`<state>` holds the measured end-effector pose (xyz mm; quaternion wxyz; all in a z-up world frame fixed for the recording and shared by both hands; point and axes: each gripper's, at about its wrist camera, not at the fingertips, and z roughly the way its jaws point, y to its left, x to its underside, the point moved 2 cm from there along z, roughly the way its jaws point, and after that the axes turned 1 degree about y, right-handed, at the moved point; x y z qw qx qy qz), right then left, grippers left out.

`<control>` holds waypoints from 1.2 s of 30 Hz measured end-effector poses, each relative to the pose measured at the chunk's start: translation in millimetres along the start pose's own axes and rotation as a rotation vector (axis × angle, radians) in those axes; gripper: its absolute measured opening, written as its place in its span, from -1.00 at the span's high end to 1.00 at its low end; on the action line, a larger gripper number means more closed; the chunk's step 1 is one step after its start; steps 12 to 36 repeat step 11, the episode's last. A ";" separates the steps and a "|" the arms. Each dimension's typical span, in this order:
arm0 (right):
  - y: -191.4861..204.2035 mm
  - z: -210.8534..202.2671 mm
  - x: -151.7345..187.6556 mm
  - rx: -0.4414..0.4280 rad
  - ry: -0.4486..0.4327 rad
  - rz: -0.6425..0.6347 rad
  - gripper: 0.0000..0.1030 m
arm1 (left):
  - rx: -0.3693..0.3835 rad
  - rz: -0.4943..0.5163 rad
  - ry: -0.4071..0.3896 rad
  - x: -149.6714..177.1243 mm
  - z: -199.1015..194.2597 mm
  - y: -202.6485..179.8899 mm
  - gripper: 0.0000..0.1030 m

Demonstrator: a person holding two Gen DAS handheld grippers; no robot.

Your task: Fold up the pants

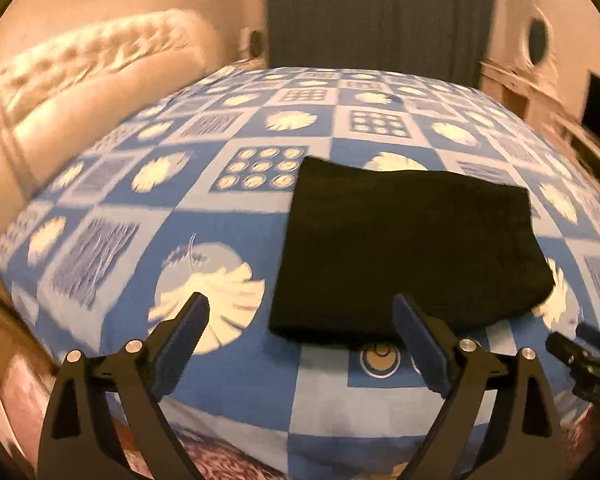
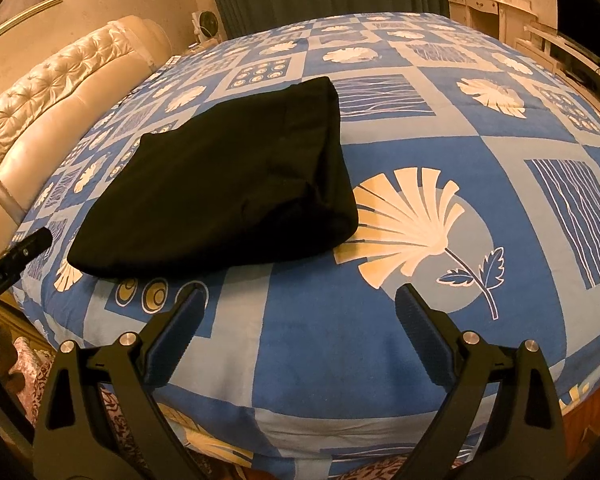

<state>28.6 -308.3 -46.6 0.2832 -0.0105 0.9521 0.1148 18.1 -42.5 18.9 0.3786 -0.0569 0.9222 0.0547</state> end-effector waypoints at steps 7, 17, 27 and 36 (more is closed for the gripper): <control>-15.7 -3.1 -5.5 -0.026 0.018 0.061 -0.87 | 0.141 0.045 -0.052 -14.0 -9.2 -7.2 -0.78; -51.2 -9.5 -32.7 -0.016 -0.023 0.120 -0.87 | 0.133 0.060 -0.019 -39.4 23.1 22.7 -0.78; -51.2 -9.5 -32.7 -0.016 -0.023 0.120 -0.87 | 0.133 0.060 -0.019 -39.4 23.1 22.7 -0.78; -51.2 -9.5 -32.7 -0.016 -0.023 0.120 -0.87 | 0.133 0.060 -0.019 -39.4 23.1 22.7 -0.78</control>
